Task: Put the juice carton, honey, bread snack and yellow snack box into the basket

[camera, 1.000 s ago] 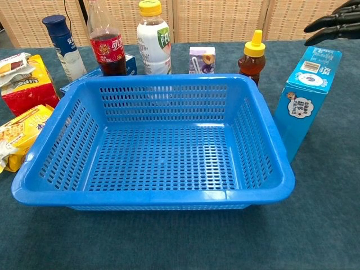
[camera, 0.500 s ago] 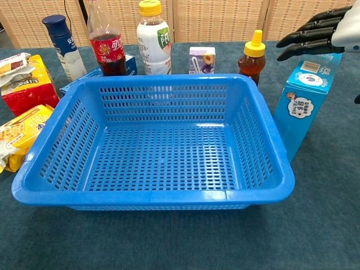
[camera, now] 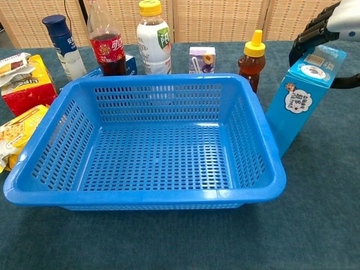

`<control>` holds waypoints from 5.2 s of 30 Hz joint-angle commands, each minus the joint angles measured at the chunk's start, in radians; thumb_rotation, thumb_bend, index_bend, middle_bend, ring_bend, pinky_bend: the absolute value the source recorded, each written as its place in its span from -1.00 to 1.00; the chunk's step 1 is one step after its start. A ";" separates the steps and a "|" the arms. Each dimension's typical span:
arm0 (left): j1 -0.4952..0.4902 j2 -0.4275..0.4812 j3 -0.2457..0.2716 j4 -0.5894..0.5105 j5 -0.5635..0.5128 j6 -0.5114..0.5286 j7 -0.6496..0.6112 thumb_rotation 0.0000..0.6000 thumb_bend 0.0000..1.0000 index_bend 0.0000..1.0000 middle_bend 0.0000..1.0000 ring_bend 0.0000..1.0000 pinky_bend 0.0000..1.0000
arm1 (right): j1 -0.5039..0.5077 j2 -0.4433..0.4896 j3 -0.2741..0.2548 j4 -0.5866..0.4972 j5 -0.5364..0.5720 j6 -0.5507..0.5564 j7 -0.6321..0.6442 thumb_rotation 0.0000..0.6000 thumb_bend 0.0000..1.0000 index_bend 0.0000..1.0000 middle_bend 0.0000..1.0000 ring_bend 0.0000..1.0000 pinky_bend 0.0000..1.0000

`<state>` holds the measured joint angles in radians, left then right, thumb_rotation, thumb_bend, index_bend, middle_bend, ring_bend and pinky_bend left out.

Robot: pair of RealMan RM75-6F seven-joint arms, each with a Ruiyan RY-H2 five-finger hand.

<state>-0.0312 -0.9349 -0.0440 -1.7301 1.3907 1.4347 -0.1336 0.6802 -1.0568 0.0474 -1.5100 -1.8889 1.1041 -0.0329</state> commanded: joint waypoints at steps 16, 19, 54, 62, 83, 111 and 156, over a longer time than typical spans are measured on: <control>0.012 0.010 0.007 0.001 0.024 0.019 -0.039 1.00 -0.71 -1.00 -1.00 -1.00 -1.00 | -0.050 0.024 0.128 0.005 -0.071 0.455 0.023 1.00 0.52 0.31 0.19 -0.01 -0.07; 0.011 0.009 0.008 0.001 0.025 0.017 -0.038 1.00 -0.71 -1.00 -1.00 -1.00 -1.00 | -0.034 0.009 0.129 -0.021 -0.076 0.445 0.041 1.00 0.52 0.31 0.19 -0.01 -0.07; -0.013 0.004 0.000 0.004 -0.027 -0.045 -0.026 1.00 -0.71 -1.00 -1.00 -1.00 -1.00 | 0.342 -0.346 0.048 0.184 -0.252 0.018 -0.345 1.00 0.53 0.30 0.18 -0.13 -0.13; -0.011 0.005 0.001 0.003 -0.025 -0.044 -0.032 1.00 -0.71 -1.00 -1.00 -1.00 -1.00 | 0.294 -0.331 0.079 0.092 -0.152 0.024 -0.433 1.00 -0.66 -1.00 -1.00 -0.91 -0.56; -0.007 0.009 0.012 -0.001 0.001 -0.036 -0.046 1.00 -0.71 -1.00 -1.00 -1.00 -1.00 | 0.205 -0.279 0.080 0.095 0.064 0.065 -0.207 1.00 -1.00 -0.51 -0.58 -0.70 -0.63; -0.015 0.009 0.018 -0.004 0.002 -0.054 -0.033 1.00 -0.71 -1.00 -1.00 -1.00 -1.00 | 0.219 -0.152 0.130 0.139 0.513 -0.315 -0.032 1.00 -0.48 -1.00 -1.00 -1.00 -0.92; -0.040 0.001 0.015 -0.027 -0.043 -0.103 0.011 1.00 -0.71 -1.00 -1.00 -1.00 -1.00 | 0.222 -0.299 0.156 0.352 0.436 -0.241 0.524 1.00 0.08 0.31 0.25 0.30 0.35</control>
<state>-0.0714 -0.9348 -0.0296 -1.7564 1.3470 1.3311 -0.1223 0.9149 -1.3837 0.1973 -1.1275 -1.4448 0.8389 0.4772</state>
